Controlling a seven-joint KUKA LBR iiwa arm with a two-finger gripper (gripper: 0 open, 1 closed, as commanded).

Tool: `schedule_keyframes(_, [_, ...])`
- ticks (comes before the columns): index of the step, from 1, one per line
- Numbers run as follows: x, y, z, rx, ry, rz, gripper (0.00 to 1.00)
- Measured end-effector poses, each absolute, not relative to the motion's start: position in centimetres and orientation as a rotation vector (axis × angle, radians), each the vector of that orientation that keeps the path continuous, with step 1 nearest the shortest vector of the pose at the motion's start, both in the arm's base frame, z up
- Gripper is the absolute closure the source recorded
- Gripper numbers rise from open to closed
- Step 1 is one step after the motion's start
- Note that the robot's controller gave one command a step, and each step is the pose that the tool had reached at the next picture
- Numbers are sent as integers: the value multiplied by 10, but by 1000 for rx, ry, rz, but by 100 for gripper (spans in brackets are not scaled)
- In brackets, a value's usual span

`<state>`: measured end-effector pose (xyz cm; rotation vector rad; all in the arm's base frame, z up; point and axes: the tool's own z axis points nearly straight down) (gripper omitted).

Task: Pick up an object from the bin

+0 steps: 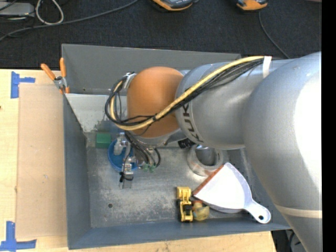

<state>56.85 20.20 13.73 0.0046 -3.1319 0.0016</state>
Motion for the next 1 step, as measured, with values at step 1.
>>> schedule_keyframes(1, [571,201,142,-3,-3139,-1,0])
